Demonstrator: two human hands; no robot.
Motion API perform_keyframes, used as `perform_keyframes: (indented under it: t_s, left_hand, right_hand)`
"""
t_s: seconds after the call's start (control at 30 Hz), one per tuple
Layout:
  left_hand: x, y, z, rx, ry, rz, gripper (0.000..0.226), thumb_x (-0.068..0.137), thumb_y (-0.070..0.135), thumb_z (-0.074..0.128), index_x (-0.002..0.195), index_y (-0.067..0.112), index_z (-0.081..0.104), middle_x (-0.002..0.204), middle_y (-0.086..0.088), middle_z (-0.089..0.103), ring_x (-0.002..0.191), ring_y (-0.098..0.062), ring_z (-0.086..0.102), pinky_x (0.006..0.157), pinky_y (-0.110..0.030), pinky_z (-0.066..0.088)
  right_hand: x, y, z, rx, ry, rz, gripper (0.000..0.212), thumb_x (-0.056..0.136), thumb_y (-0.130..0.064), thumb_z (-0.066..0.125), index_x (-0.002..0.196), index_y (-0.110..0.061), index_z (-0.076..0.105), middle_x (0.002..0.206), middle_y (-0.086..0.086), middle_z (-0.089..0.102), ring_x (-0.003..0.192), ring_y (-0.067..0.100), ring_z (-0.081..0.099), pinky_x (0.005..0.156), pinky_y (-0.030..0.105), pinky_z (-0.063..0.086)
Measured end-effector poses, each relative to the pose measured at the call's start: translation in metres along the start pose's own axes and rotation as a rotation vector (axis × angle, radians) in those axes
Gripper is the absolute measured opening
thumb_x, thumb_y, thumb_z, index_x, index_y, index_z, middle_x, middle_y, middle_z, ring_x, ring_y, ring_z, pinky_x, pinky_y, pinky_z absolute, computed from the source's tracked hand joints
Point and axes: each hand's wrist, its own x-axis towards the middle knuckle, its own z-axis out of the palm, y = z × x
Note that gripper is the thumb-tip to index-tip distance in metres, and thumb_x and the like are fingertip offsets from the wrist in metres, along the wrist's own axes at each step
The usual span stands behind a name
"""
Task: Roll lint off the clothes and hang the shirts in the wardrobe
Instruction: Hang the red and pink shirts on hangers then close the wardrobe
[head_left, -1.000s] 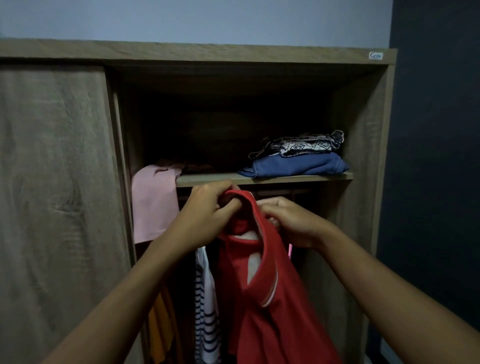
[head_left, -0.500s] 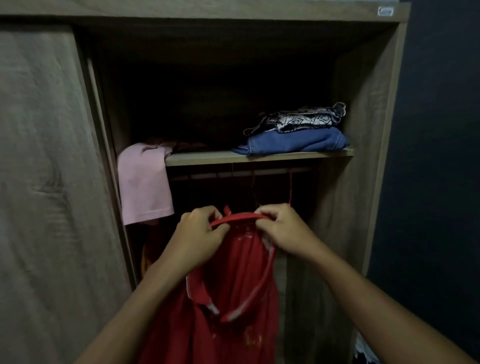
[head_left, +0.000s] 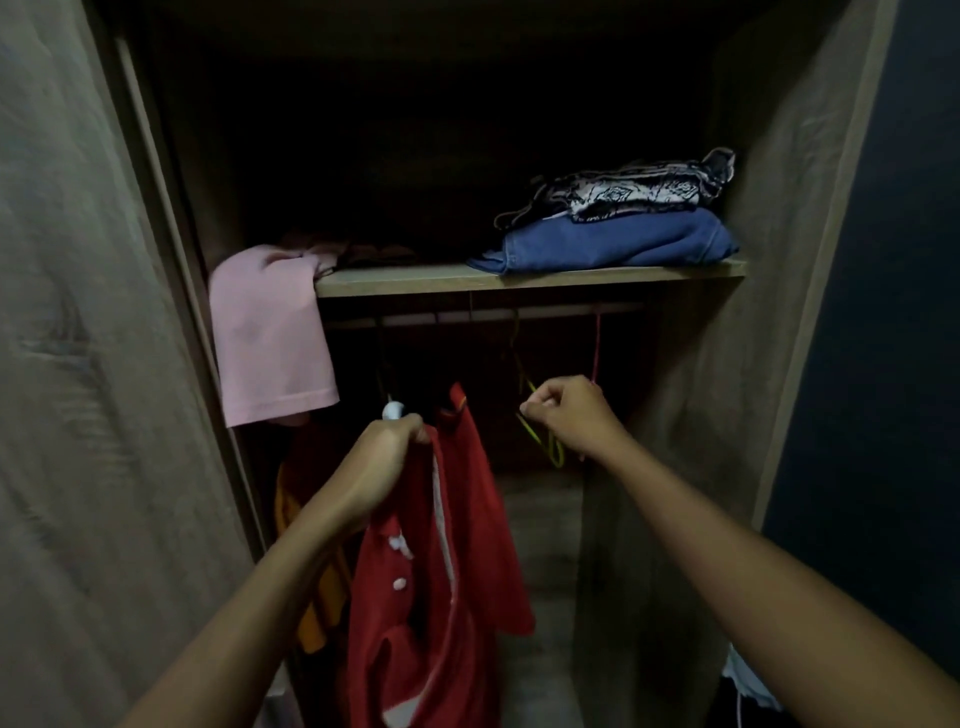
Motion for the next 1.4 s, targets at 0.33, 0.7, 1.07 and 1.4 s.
perform_keyframes:
  t_s: [0.33,0.7,1.07,1.4]
  left_hand:
    - [0.03,0.013,0.02,-0.027,0.201,0.081,0.043,0.08,0.04,0.054,0.083,0.001,0.073,0.084,-0.021,0.074,0.077,-0.027,0.066,0.074,-0.041,0.048]
    - [0.033,0.002,0.02,-0.029,0.254,0.086,0.029,0.095,0.028,0.057,0.078,0.008,0.068,0.069,-0.008,0.064,0.069,-0.02,0.057,0.067,-0.035,0.043]
    - [0.003,-0.024,0.033,0.023,0.23,0.047,0.046,0.074,0.052,0.055,0.085,0.01,0.071,0.074,-0.01,0.07,0.069,-0.024,0.065,0.069,-0.042,0.05]
    - [-0.034,-0.046,0.062,0.137,0.216,0.057,0.034,0.091,0.038,0.059,0.091,0.007,0.071,0.086,-0.016,0.073,0.081,-0.033,0.069,0.077,-0.047,0.054]
  right_hand:
    - [0.067,0.024,0.021,-0.398,0.022,0.149,0.037,0.087,-0.038,0.073,0.107,-0.007,0.068,0.113,0.015,0.069,0.105,0.036,0.067,0.079,0.036,0.054]
    - [0.071,0.031,0.038,-0.222,0.11,0.157,0.021,0.092,-0.023,0.058,0.099,-0.008,0.07,0.109,0.022,0.07,0.104,0.043,0.066,0.082,0.041,0.054]
    - [-0.077,0.054,0.026,-0.023,0.171,0.009,0.015,0.09,-0.01,0.065,0.081,-0.022,0.064,0.069,-0.008,0.06,0.063,0.011,0.055,0.058,0.022,0.035]
    - [-0.222,0.066,0.009,0.414,0.264,0.118,0.027,0.089,-0.006,0.072,0.105,-0.021,0.056,0.078,0.01,0.062,0.066,0.011,0.061,0.062,0.024,0.051]
